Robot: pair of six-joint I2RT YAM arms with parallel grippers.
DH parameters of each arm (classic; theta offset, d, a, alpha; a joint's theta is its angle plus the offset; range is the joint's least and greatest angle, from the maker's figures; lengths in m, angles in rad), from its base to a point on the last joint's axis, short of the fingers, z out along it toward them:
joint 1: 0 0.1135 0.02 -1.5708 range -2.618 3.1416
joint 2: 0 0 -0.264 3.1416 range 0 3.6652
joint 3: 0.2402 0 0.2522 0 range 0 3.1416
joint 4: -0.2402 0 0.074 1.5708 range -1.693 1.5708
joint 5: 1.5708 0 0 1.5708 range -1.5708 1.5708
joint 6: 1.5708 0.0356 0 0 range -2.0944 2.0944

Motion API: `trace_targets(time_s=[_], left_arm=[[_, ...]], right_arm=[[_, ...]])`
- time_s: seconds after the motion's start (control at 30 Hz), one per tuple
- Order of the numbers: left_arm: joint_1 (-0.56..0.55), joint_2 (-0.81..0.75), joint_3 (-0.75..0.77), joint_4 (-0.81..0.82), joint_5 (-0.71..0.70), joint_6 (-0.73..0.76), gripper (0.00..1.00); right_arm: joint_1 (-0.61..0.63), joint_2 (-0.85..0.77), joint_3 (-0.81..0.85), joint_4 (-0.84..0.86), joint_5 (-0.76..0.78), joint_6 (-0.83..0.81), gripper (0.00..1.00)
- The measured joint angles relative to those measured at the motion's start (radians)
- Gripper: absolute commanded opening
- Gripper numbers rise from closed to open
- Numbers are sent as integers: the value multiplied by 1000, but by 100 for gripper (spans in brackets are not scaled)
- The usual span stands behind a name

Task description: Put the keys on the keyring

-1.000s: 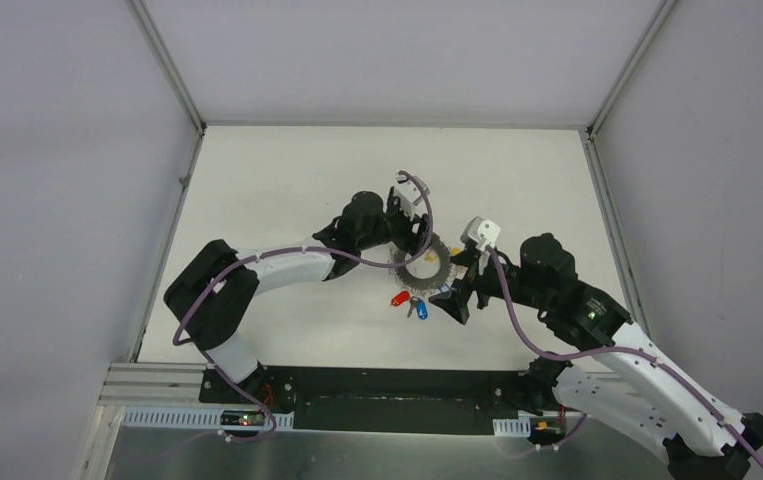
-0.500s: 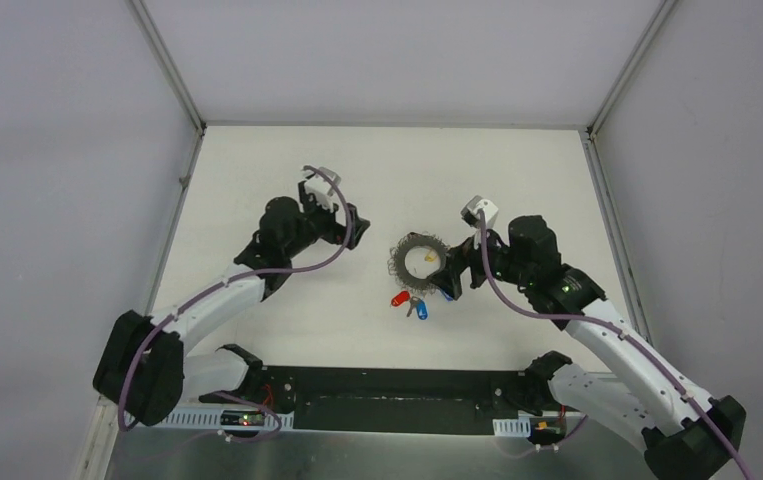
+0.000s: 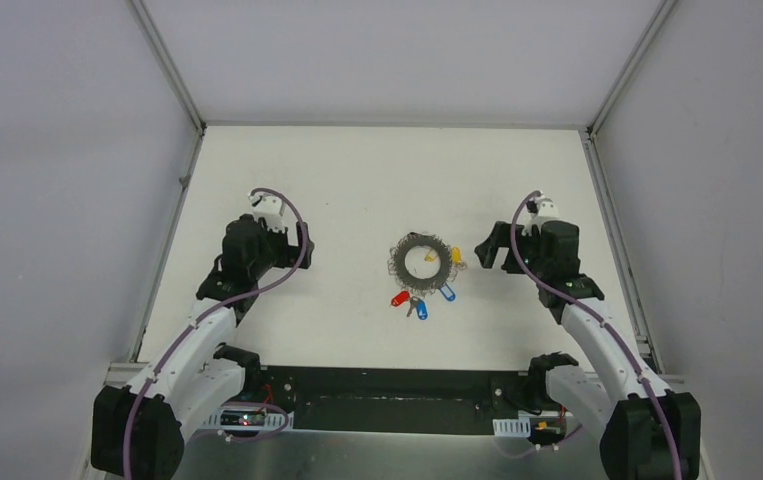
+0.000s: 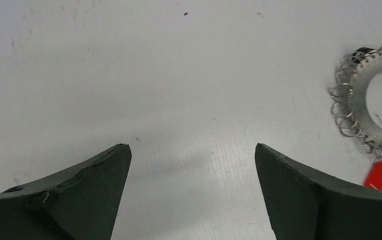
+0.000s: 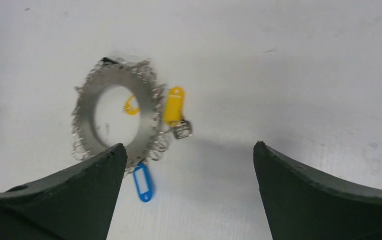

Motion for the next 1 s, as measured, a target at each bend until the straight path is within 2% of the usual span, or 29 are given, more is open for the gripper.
trace_targets(time_s=[0.23,0.33,0.43,0.57,0.8,0.9,0.93,0.97,1.0], left_arm=[[6,50,-45,28,-148,21,99],[13,111,-87,134,-198,42,99],[20,200,-159,315,-229,82,99],[47,342,-235,555,-228,143,99],[108,621,-270,974,-224,182,99],[111,638,-265,972,-225,183,99],[111,640,-251,967,-225,184,94],[111,640,-232,952,-227,183,98],[111,640,-207,932,-232,181,99]], right_arm=[[-22,2,-111,111,302,-16,100],[-23,26,-141,203,391,-65,100],[-23,84,-166,304,457,-106,100],[-24,184,-198,438,508,-161,100],[-27,297,-254,686,533,-232,100],[-32,327,-260,779,532,-253,100],[-35,339,-261,810,529,-258,100],[-37,352,-261,838,526,-265,100],[-39,365,-261,857,522,-270,100]])
